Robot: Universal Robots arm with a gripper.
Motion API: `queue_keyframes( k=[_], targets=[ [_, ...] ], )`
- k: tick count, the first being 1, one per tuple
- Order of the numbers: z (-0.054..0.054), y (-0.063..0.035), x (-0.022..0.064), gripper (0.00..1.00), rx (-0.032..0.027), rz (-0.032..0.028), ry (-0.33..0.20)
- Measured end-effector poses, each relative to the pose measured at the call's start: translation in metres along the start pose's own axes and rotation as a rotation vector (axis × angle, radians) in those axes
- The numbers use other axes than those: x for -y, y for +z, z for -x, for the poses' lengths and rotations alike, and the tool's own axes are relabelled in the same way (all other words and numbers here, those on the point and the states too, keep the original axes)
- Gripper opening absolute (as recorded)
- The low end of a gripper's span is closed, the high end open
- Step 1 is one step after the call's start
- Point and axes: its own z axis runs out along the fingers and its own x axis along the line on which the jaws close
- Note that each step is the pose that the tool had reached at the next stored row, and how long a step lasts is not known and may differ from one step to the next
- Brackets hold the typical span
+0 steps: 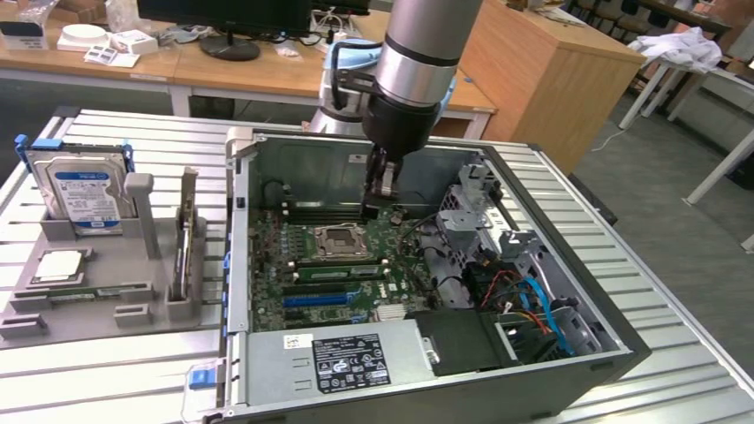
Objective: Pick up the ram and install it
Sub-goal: 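Press down the ram until it locks into place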
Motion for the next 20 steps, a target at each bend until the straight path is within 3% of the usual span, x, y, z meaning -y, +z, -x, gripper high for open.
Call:
queue_keyframes(
  k=[20],
  targets=[
    [-0.0002, 0.0014, -0.0005, 0.11, 0.0085, -0.0072, 0.296]
  ],
)
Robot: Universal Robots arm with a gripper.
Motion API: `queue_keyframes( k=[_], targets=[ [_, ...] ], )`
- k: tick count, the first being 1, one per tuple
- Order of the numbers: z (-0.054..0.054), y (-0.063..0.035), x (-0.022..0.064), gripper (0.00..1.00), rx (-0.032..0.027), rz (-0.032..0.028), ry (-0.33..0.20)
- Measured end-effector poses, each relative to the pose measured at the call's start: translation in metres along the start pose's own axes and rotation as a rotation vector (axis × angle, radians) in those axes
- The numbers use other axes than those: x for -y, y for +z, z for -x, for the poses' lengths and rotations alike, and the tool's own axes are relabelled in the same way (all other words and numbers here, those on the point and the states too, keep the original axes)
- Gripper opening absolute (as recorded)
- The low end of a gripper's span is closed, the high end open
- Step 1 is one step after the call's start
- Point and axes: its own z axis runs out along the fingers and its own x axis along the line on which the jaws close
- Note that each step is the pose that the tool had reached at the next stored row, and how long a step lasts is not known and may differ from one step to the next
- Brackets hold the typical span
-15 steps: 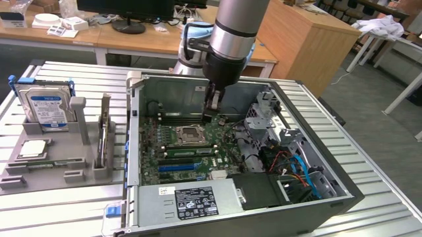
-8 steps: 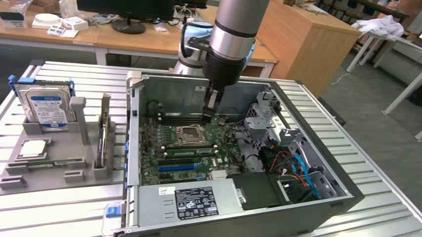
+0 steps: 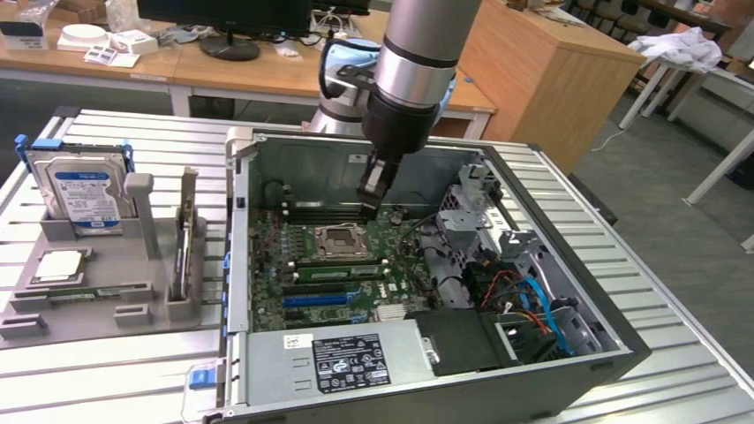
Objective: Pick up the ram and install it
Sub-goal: 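Press down the ram until it locks into place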
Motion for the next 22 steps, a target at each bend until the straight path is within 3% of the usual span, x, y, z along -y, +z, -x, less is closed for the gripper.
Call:
queue_keyframes(
  k=[22],
  targets=[
    [-0.0003, 0.0012, -0.0004, 0.11, 0.0096, -0.0082, 0.337]
  ],
)
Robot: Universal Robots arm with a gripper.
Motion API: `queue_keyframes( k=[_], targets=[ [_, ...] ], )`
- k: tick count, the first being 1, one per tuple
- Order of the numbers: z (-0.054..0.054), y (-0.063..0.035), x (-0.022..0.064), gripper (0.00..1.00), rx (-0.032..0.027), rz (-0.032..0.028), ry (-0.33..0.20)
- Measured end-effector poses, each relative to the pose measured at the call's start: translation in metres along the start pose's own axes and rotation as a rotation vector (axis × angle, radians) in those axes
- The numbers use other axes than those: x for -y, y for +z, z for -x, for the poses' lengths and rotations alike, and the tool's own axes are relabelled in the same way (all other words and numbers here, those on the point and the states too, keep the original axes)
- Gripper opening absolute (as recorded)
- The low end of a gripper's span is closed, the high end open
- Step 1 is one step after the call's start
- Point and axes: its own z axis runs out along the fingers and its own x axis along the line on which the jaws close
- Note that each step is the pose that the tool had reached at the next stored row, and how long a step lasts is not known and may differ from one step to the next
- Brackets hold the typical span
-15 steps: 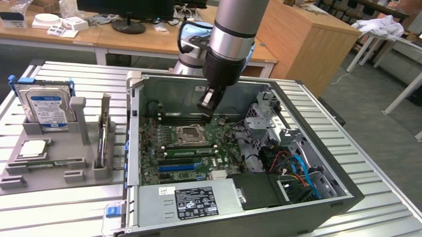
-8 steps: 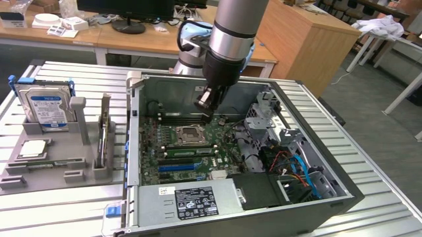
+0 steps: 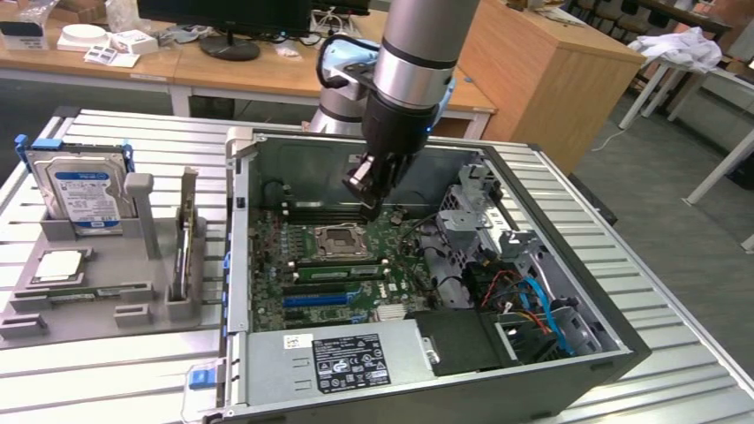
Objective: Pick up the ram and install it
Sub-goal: 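Press down the ram until it locks into place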
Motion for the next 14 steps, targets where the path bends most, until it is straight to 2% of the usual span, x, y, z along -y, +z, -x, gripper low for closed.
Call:
queue_keyframes(
  k=[12, 14],
  targets=[
    [-0.0002, 0.0010, -0.0001, 0.11, 0.0055, -0.0044, 0.187],
    [-0.0003, 0.0013, -0.0002, 0.11, 0.0076, -0.0062, 0.259]
  ],
)
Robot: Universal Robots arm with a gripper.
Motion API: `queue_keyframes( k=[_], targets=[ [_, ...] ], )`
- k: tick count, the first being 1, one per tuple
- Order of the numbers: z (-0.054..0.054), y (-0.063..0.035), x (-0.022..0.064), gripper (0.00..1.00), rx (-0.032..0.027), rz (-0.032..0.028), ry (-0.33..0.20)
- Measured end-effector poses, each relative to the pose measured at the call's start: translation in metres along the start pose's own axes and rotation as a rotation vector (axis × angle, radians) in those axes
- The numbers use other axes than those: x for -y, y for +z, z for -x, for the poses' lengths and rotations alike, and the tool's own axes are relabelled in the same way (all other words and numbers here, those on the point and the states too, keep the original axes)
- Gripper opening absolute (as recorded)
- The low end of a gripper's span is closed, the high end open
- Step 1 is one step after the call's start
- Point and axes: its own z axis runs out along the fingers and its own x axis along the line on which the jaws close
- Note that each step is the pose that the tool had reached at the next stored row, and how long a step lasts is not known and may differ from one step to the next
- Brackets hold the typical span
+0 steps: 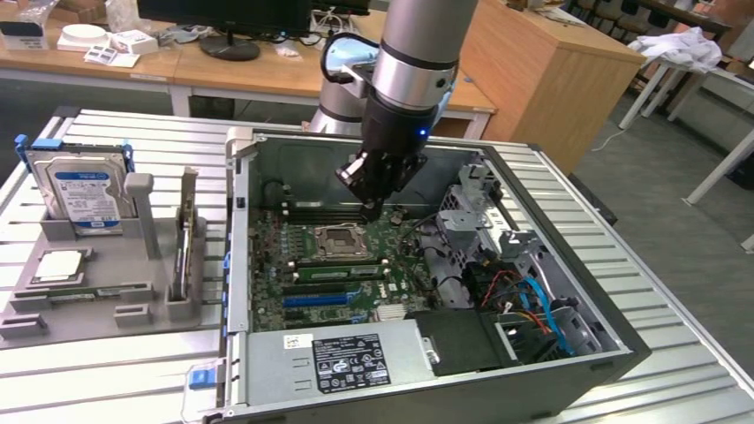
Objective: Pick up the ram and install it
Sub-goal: 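Press down the ram until it locks into place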
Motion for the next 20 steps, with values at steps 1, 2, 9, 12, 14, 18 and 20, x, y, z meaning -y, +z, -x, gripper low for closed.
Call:
queue_keyframes(
  k=[1, 2, 9, 12, 14, 18, 20],
  targets=[
    [0.0000, 0.0001, 0.0000, 0.11, 0.0004, -0.0004, 0.015],
    [-0.0001, 0.0002, 0.0000, 0.11, 0.0008, -0.0007, 0.030],
    [-0.0004, 0.0008, -0.0001, 0.11, 0.0040, -0.0033, 0.136],
    [-0.0007, 0.0011, -0.0003, 0.11, 0.0051, -0.0044, 0.179],
    [-0.0010, 0.0012, -0.0004, 0.11, 0.0060, -0.0051, 0.207],
    [-0.0017, 0.0015, -0.0007, 0.11, 0.0075, -0.0063, 0.259],
    [-0.0021, 0.0017, -0.0009, 0.11, 0.0082, -0.0069, 0.284]
  ],
)
